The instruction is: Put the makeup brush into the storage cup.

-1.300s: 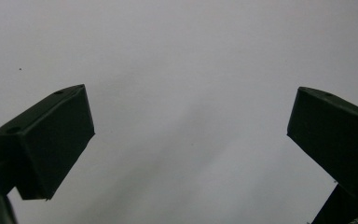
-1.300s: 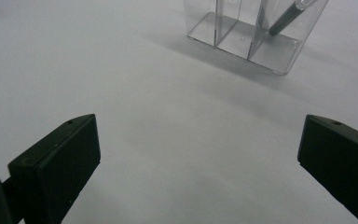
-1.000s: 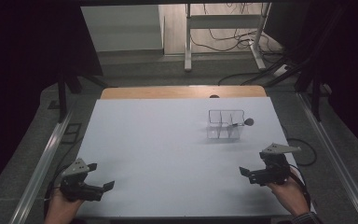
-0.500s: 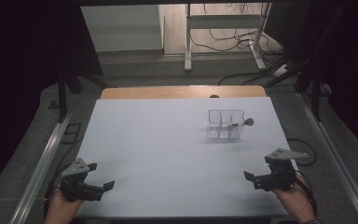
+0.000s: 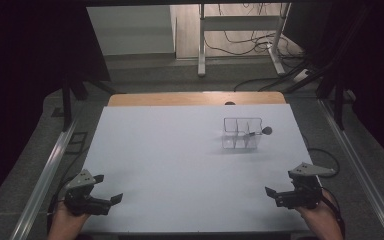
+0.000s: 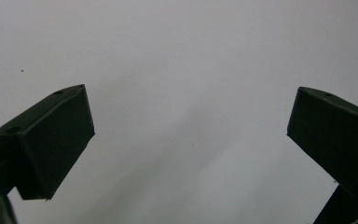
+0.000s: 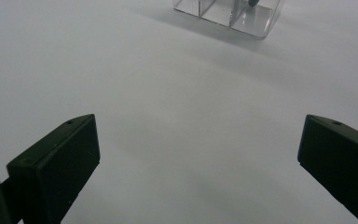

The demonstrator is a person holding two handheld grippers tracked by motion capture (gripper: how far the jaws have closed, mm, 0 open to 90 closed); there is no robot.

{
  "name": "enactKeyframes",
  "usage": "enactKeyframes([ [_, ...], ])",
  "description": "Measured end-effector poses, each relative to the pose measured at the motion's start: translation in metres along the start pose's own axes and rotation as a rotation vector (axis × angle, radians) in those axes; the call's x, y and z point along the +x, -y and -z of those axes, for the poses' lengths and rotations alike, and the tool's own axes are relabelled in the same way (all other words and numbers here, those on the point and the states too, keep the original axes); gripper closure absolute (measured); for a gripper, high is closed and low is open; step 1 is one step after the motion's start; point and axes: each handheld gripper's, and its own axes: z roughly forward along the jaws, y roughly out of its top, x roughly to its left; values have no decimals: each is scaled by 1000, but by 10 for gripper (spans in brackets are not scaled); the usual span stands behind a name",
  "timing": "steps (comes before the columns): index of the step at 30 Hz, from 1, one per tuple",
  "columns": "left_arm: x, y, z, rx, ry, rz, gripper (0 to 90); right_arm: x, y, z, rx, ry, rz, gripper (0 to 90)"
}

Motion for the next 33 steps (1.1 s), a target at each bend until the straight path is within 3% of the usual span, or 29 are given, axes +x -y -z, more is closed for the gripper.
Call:
enactKeyframes([
  [21, 0, 0, 0, 0, 0, 0, 9, -5, 16, 14, 11, 34, -23, 0],
  [33, 0, 0, 0, -1, 1, 1, 10, -9, 26, 20, 47, 53, -18, 0],
])
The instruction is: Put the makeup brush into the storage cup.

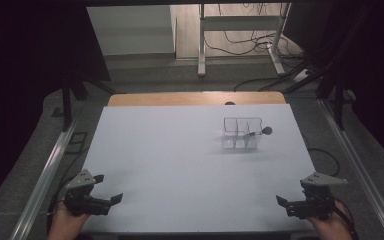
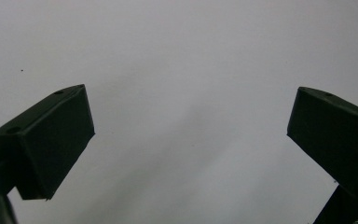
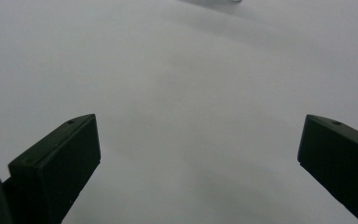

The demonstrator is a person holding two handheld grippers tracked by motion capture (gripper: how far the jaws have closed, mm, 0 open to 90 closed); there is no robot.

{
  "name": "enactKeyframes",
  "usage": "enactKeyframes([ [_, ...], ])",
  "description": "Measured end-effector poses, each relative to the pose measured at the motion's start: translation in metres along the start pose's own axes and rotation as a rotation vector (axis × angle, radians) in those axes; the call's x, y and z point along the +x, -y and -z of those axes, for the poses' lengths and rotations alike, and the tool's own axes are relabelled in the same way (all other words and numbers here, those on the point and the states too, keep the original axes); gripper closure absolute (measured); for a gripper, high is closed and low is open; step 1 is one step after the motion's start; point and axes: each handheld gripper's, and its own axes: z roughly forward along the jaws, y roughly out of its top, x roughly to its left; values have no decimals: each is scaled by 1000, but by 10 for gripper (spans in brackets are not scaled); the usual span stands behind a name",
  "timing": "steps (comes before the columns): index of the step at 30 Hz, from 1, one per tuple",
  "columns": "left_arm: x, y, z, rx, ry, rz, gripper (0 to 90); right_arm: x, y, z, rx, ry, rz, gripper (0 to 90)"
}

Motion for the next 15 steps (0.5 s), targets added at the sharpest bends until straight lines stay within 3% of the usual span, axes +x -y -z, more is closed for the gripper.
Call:
enactKeyframes([
  [15, -1, -1, -1, -2, 4, 0, 10, -3, 9, 1, 23, 9, -21, 0],
])
